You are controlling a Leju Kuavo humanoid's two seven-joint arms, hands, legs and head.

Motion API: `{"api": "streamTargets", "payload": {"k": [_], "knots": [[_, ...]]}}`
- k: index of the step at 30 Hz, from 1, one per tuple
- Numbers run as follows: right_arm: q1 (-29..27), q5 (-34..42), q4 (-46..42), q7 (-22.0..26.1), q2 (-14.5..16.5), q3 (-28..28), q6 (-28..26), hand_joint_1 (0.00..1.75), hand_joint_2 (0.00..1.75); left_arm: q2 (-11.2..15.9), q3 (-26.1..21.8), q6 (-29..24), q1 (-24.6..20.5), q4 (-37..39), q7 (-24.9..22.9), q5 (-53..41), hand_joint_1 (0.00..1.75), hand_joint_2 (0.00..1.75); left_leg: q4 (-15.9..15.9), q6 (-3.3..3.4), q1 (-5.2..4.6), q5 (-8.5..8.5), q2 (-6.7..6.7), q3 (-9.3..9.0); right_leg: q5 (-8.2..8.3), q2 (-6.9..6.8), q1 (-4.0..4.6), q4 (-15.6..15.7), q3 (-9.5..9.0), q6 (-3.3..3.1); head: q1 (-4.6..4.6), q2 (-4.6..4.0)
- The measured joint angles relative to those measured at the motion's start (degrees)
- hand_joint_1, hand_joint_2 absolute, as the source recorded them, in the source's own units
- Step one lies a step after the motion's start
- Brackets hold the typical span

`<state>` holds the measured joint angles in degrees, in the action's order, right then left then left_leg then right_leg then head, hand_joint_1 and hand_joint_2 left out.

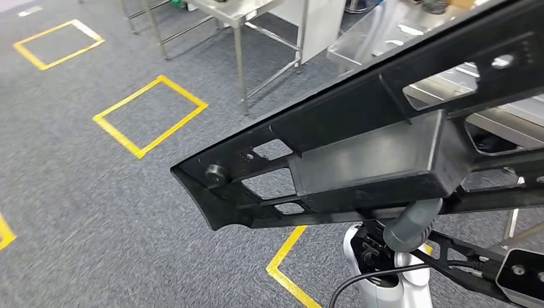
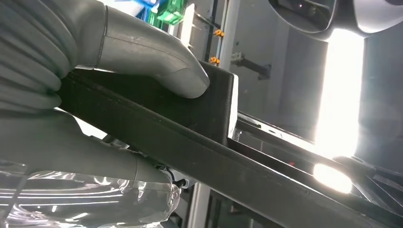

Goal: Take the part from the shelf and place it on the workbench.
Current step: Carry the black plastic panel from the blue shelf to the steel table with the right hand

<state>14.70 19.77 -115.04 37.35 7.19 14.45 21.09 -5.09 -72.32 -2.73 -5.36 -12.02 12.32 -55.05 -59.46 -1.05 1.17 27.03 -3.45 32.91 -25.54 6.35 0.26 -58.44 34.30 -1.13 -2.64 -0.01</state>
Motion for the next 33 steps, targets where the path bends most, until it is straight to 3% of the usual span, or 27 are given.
{"api": "streamTargets", "payload": {"k": [1, 3, 4, 5, 7, 9, 10, 11, 12, 14, 16, 19, 21, 23, 25, 26, 28, 29, 31, 32, 33], "knots": [[0.04, -0.04, 0.05, 0.0, -0.03, 0.05, -0.18, 1.75, 1.75, -0.01, 0.0, 0.12, -0.01, 0.0, 0.06, -0.08, 0.0, 1.75, 0.9, 0.18, -0.09, 0.1, -0.41, -0.42, 0.03, 0.61, -0.11, -0.04, 0.2, 0.35, -0.01, 0.0], [0.05, -0.16, 0.1, -0.04, -0.14, 0.09, -0.56, 1.75, 1.75, -0.15, 0.0, 0.35, -0.13, 0.0, 0.15, -0.24, 0.0, 1.75, 1.37, 0.72, -0.14, -0.07, 0.57, -0.66, 0.21, 1.65, -0.29, 0.09, 0.48, 1.12, -0.01, 0.01], [0.06, -0.21, 0.12, -0.06, -0.25, 0.09, -0.7, 1.75, 1.75, -0.26, 0.0, 0.42, -0.25, 0.0, 0.19, -0.28, 0.0, 1.75, 1.64, 1.1, -0.07, -0.26, 1.19, -0.8, -0.02, 1.12, -0.23, -0.19, 0.66, 1.43, 0.0, 0.01], [0.14, -0.22, 0.15, -0.08, -0.37, 0.09, -0.74, 1.75, 1.75, -0.36, 0.0, 0.47, -0.35, 0.0, 0.21, -0.29, 0.0, 1.75, 1.94, 1.47, 0.02, -0.44, 1.83, -0.91, -0.77, -0.13, -0.14, -1.33, 1.24, 1.68, 0.01, 0.01], [0.26, -0.22, 0.26, -0.09, -0.57, 0.1, -0.75, 1.75, 1.75, -0.46, 0.0, 0.5, -0.27, 0.0, 0.21, -0.29, 0.0, 1.75, 2.23, 1.97, -0.09, -0.52, 3.25, -1.03, -3.82, -3.75, -0.09, -7.06, 4.1, 2.07, 0.01, 0.01], [0.27, -0.22, 0.51, -0.09, -0.78, 0.11, -0.75, 1.75, 1.75, -0.48, -0.01, 0.51, 0.0, 0.0, 0.2, -0.27, 0.0, 1.75, 2.22, 2.15, -0.29, -0.35, 4.86, -1.03, -6.44, -5.46, -0.42, -14.09, 7.79, 2.45, 0.01, 0.0], [0.25, -0.21, 0.66, -0.09, -0.9, 0.11, -0.76, 1.75, 1.75, -0.5, -0.02, 0.52, 0.05, 0.0, 0.19, -0.26, 0.0, 1.75, 2.21, 2.15, -0.34, -0.25, 5.65, -1.07, -6.41, -5.78, -0.61, -15.47, 8.61, 2.6, 0.01, 0.0], [0.26, -0.2, 0.83, -0.09, -1.01, 0.11, -0.76, 1.75, 1.75, -0.54, -0.02, 0.55, 0.04, 0.0, 0.18, -0.24, 0.0, 1.75, 2.19, 2.09, -0.36, -0.12, 6.36, -1.16, -5.36, -6.08, -0.77, -14.61, 8.25, 2.68, 0.01, 0.0], [0.3, -0.2, 0.95, -0.09, -1.09, 0.11, -0.76, 1.75, 1.75, -0.61, -0.02, 0.6, -0.01, 0.0, 0.19, -0.23, 0.0, 1.75, 2.19, 1.97, -0.36, 0.03, 7.01, -1.35, -3.49, -6.6, -0.86, -11.47, 6.65, 2.66, 0.01, 0.0], [0.49, -0.18, 1.13, -0.09, -1.16, 0.11, -0.76, 1.75, 1.75, -0.77, -0.02, 0.69, -0.06, 0.0, 0.23, -0.21, 0.0, 1.75, 2.15, 1.55, -0.55, 0.44, 8.12, -1.84, -0.34, -9.25, -0.61, -3.39, 2.4, 2.21, 0.01, 0.01], [0.77, -0.14, 1.25, -0.08, -1.19, 0.13, -0.78, 1.75, 1.75, -0.89, -0.01, 0.78, -0.06, 0.0, 0.36, -0.2, 0.0, 1.75, 2.11, 0.97, -0.71, 0.84, 9.12, -2.2, 0.45, -10.92, -0.05, 0.38, 0.51, 1.6, 0.01, 0.01], [0.93, -0.11, 1.31, -0.09, -1.23, 0.13, -0.88, 1.75, 1.75, -1.03, -0.02, 0.86, -0.25, 0.0, 0.52, -0.2, 0.0, 1.75, 2.1, 0.07, -0.64, 1.4, 10.29, -2.82, 0.47, -9.11, 0.07, 0.79, 0.41, 0.91, 0.0, 0.01], [1.16, -0.13, 1.34, -0.1, -1.24, 0.17, -0.96, 1.75, 1.75, -1.13, -0.01, 0.9, -0.46, 0.01, 0.59, -0.2, 0.0, 1.75, -0.57, -0.4, -0.42, 3.28, 7.95, -2.06, 0.7, -7.75, -0.37, 1.39, -0.09, 0.34, 0.0, 0.0], [1.39, -0.13, 1.49, -0.09, -1.24, 0.27, -1.13, 1.75, 1.75, -1.19, -0.01, 0.93, -0.33, 0.02, 0.59, -0.18, 0.0, 1.75, -7.77, -0.69, -0.22, 6.89, 4.8, 1.33, 0.71, -6.33, -0.57, 1.53, -0.3, -0.06, 0.0, 0.0], [1.42, -0.11, 1.69, -0.12, -1.25, 0.34, -1.39, 1.75, 1.75, -1.2, -0.03, 0.9, -0.03, 0.02, 0.57, -0.14, 0.0, 1.75, -13.97, -0.9, -0.16, 8.79, 3.99, 4.73, 0.64, -4.59, -0.51, 1.4, -0.29, -0.17, 0.0, -0.01], [1.41, -0.11, 1.78, -0.14, -1.25, 0.37, -1.5, 1.75, 1.75, -1.19, -0.04, 0.87, 0.04, 0.02, 0.57, -0.12, 0.0, 1.75, -14.06, -0.93, -0.12, 7.92, 3.91, 5.12, 0.59, -3.66, -0.51, 1.27, -0.31, -0.11, 0.0, 0.0], [1.43, -0.08, 1.87, -0.15, -1.25, 0.4, -1.6, 1.75, 1.75, -1.17, -0.04, 0.83, -0.01, 0.02, 0.61, -0.07, 0.0, 1.75, -8.05, -0.95, 0.09, 3.53, 3.2, 2.97, 0.37, -1.98, -0.6, 0.85, -0.38, 0.22, 0.0, 0.0], [1.46, -0.07, 1.9, -0.15, -1.25, 0.42, -1.6, 1.75, 1.75, -1.17, -0.04, 0.84, -0.07, 0.02, 0.65, -0.01, 0.0, 1.75, -4.21, -0.93, 0.29, 1.76, 1.71, 1.41, 0.2, -1.24, -0.61, 0.55, -0.29, 0.5, 0.0, 0.01], [1.57, 0.02, 1.95, -0.13, -1.25, 0.45, -1.6, 1.75, 1.75, -1.17, -0.06, 0.91, -0.05, 0.02, 0.84, 0.17, 0.0, 1.75, 0.23, -0.6, 0.53, 0.44, -0.87, -0.39, 0.06, 0.06, -0.7, -0.03, 0.25, 1.16, 0.01, 0.01], [1.6, 0.08, 1.97, -0.1, -1.28, 0.46, -1.6, 1.75, 1.75, -1.17, -0.08, 0.97, -0.02, 0.02, 0.93, 0.27, 0.0, 1.75, 0.58, -0.29, 0.46, 0.72, -1.48, -0.54, 0.16, 0.68, -0.77, -0.08, 0.56, 1.55, 0.01, 0.01], [1.63, 0.14, 1.99, -0.07, -1.34, 0.48, -1.6, 1.75, 1.75, -1.17, -0.11, 1.01, -0.02, 0.02, 1.05, 0.33, 0.0, 1.75, 0.71, 0.11, 0.38, 0.62, -0.99, -0.59, 0.32, 1.34, -0.88, -0.02, 0.77, 1.96, 0.01, 0.0]]}}
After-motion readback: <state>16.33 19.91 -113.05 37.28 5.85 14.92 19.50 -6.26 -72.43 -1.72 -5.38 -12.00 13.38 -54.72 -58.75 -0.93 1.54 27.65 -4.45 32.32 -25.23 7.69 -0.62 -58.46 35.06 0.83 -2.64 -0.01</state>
